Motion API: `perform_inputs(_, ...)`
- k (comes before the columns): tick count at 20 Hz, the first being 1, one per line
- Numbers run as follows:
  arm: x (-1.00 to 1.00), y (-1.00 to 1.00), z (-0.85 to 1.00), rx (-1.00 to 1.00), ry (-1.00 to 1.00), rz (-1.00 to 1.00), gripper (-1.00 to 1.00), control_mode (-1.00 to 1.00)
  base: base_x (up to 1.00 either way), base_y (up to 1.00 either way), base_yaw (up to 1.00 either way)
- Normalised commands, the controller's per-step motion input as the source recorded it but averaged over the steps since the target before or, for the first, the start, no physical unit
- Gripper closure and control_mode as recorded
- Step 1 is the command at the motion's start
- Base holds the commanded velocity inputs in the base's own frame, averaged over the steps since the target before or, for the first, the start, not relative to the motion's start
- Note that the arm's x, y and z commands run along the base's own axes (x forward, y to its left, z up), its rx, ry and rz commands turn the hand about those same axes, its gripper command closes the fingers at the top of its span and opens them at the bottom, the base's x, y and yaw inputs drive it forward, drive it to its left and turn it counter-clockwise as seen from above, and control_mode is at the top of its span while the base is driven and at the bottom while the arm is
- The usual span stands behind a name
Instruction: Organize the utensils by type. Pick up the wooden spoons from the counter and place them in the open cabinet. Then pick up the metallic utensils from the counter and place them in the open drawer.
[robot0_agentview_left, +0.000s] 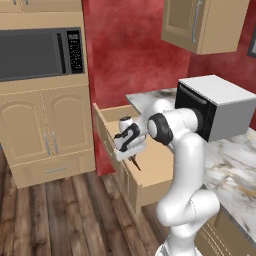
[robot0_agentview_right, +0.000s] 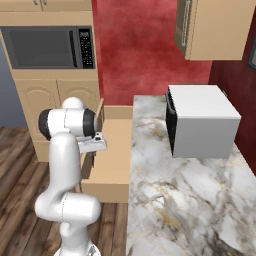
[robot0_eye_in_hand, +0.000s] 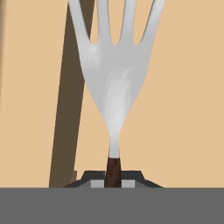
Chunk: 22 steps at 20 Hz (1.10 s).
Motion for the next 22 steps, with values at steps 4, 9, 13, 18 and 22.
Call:
perform_inputs(4,0.00,0.45,-0.31,0.00,0.00,0.00,1.00,-1.00,0.00,0.00,0.00)
perform_inputs(9,0.01,0.45,-0.34,0.00,0.00,0.00,1.00,-1.00,0.00,0.00,0.00)
perform_inputs(13,0.05,0.39,-0.27,0.00,0.00,0.00,1.00,-1.00,0.00,0.00,0.00)
perform_inputs(18,0.11,0.20,-0.20,0.00,0.00,0.00,1.00,-1.00,0.00,0.00,0.00)
perform_inputs(22,0.16,0.02,-0.08,0.00,0.00,0.00,1.00,-1.00,0.00,0.00,0.00)
